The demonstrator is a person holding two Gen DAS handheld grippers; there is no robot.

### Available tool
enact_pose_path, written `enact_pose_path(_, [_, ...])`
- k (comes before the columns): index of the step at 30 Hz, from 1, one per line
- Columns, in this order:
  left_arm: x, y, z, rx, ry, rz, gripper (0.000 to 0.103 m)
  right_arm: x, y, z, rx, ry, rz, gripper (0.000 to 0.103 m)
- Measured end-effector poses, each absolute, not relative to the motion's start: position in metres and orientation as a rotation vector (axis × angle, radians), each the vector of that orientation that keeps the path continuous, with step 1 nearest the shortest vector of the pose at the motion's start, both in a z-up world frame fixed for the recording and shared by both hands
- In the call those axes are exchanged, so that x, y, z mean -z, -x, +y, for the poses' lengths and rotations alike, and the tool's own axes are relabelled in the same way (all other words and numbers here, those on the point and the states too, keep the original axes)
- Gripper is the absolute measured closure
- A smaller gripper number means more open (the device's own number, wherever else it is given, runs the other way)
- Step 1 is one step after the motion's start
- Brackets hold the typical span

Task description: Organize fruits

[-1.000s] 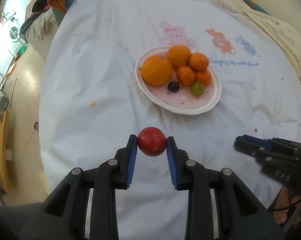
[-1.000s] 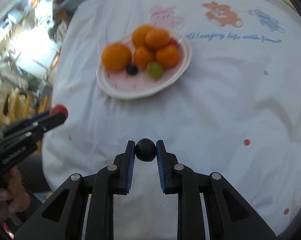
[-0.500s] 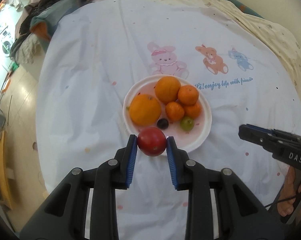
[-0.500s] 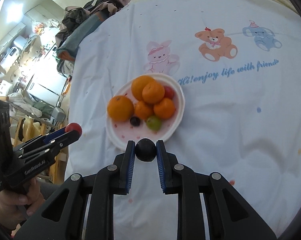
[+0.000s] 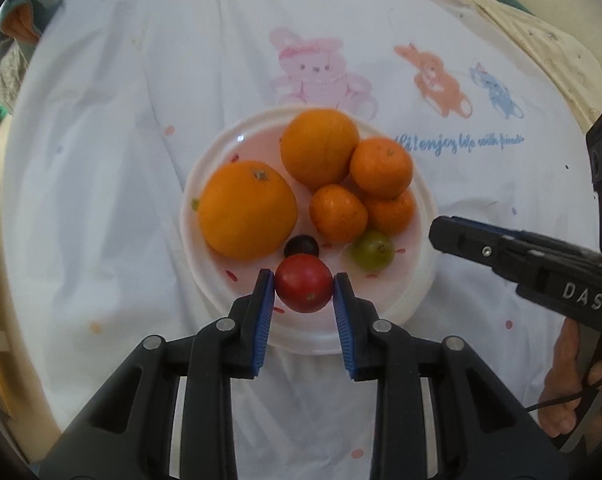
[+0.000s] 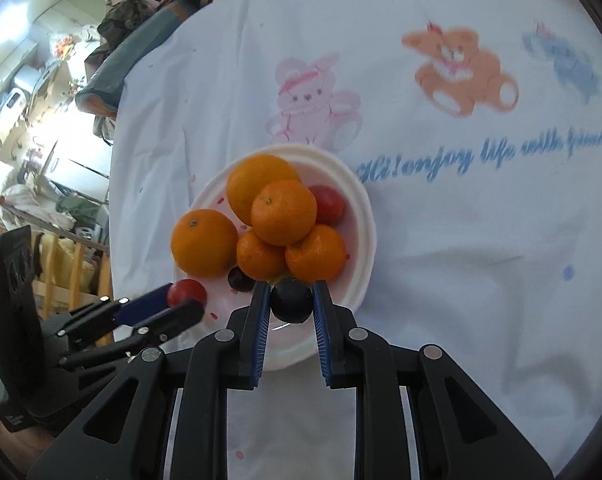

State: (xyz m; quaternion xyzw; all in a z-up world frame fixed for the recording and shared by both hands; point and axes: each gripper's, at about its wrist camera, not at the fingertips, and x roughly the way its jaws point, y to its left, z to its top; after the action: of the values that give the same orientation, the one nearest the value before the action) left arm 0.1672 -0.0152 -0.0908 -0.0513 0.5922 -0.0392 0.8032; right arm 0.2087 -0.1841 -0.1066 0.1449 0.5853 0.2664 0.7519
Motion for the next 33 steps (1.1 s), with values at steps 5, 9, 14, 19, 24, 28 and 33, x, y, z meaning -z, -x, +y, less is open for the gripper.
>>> enact_pose_path(5, [0.100, -0.170, -0.015, 0.088, 0.113, 1.284, 0.077, 0.126, -0.213, -0.186, -0.557, -0.334, 1.318, 0.080])
enact_pose_path(9, [0.101, -0.174, -0.018, 0.101, 0.112, 1.294, 0.077, 0.127, -0.213, -0.189, -0.539, -0.360, 1.330, 0.080])
enact_pose_path(14, [0.101, -0.175, -0.023, 0.112, 0.113, 1.303, 0.077, 0.133, -0.212, -0.186, -0.554, -0.360, 1.353, 0.079])
enact_pose_path(19, [0.104, -0.174, -0.024, 0.112, 0.093, 1.317, 0.076, 0.129, -0.212, -0.183, -0.553, -0.325, 1.342, 0.077])
enact_pose_path(24, [0.101, -0.171, -0.023, 0.107, 0.093, 1.305, 0.033, 0.122, -0.212, -0.183, -0.563, -0.330, 1.323, 0.075])
enact_pose_path(28, [0.087, -0.168, -0.024, 0.100, 0.095, 1.292, 0.032, 0.110, -0.211, -0.185, -0.568, -0.331, 1.298, 0.044])
enact_pose_path(33, [0.051, -0.156, -0.015, 0.041, 0.087, 1.242, 0.032, 0.079, -0.204, -0.190, -0.579, -0.300, 1.257, 0.041])
